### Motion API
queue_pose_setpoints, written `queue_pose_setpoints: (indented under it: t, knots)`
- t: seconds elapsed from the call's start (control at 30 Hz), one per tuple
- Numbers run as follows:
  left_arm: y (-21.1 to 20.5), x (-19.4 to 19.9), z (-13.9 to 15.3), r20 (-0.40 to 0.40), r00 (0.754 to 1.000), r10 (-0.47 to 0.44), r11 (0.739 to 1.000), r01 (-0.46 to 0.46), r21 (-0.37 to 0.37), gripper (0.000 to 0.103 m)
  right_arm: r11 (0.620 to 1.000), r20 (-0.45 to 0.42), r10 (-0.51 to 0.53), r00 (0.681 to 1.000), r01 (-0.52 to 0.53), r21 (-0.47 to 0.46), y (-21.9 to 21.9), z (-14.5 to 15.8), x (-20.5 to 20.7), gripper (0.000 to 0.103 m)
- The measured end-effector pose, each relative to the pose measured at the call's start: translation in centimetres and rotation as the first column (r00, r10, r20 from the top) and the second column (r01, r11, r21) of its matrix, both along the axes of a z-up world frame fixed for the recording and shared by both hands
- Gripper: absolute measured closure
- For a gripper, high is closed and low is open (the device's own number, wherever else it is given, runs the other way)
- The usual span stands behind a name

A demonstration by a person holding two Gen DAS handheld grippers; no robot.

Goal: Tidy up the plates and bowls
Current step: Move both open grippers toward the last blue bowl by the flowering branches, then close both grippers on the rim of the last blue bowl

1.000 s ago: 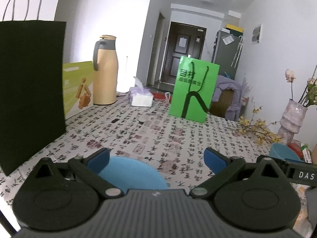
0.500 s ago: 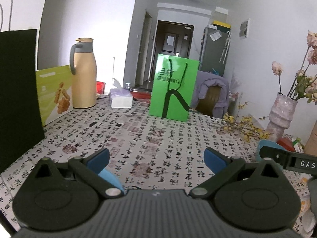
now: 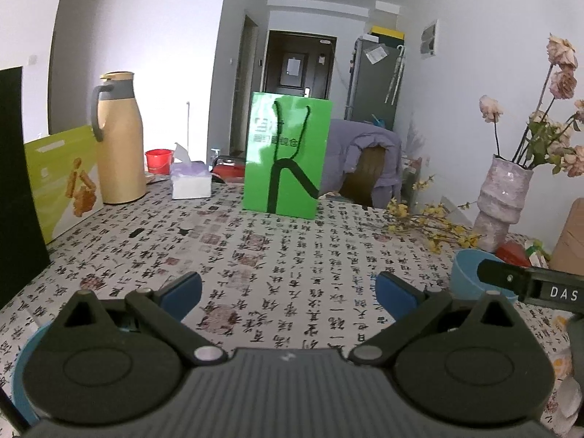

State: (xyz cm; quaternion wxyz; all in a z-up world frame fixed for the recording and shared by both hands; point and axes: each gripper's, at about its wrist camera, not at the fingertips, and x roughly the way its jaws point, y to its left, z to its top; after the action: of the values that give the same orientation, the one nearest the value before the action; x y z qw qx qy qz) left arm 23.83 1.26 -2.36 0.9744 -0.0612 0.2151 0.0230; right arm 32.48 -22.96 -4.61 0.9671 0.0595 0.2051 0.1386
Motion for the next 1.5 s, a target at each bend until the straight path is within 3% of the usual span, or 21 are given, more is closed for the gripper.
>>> queue_pose_setpoints:
  t: [0.53,0.77,1.0,1.3,1.5]
  knots:
    - [-3.1,3.4,-0.2,-0.019,0.999,-0.039,0.999,0.039,0.021,0.000,0.998,0.012,-0.056,0.998,0.056,0.001,-3.5,0.6,3.1,0.000]
    - [-4.8,4.9,-0.4,-0.033,0.998,-0.059,0.998,0.060,0.028,0.000,0.995,0.012,-0.092,0.996,0.091,0.044,-5.4,-0.1,5.2,0.000]
    - [-6.7,7.2,0.1,-0.033,0.997,-0.076,0.997,0.077,0.022,0.000,0.983,-0.020,-0.166,0.986,0.167,0.076,-8.4,-1.8,7.3,0.000]
    - [-9.5,10.5,0.6,-0.097,0.984,-0.149,0.989,0.146,-0.029,0.000,0.952,-0.064,-0.283,0.957,0.288,0.104,-12.5,-3.9,8.9,0.000]
    - [-12.5,12.8,0.9,-0.132,0.971,-0.198,0.980,0.198,-0.014,0.000,0.929,-0.137,-0.298,0.945,0.320,0.186,-15.4,-5.2,10.0,0.000]
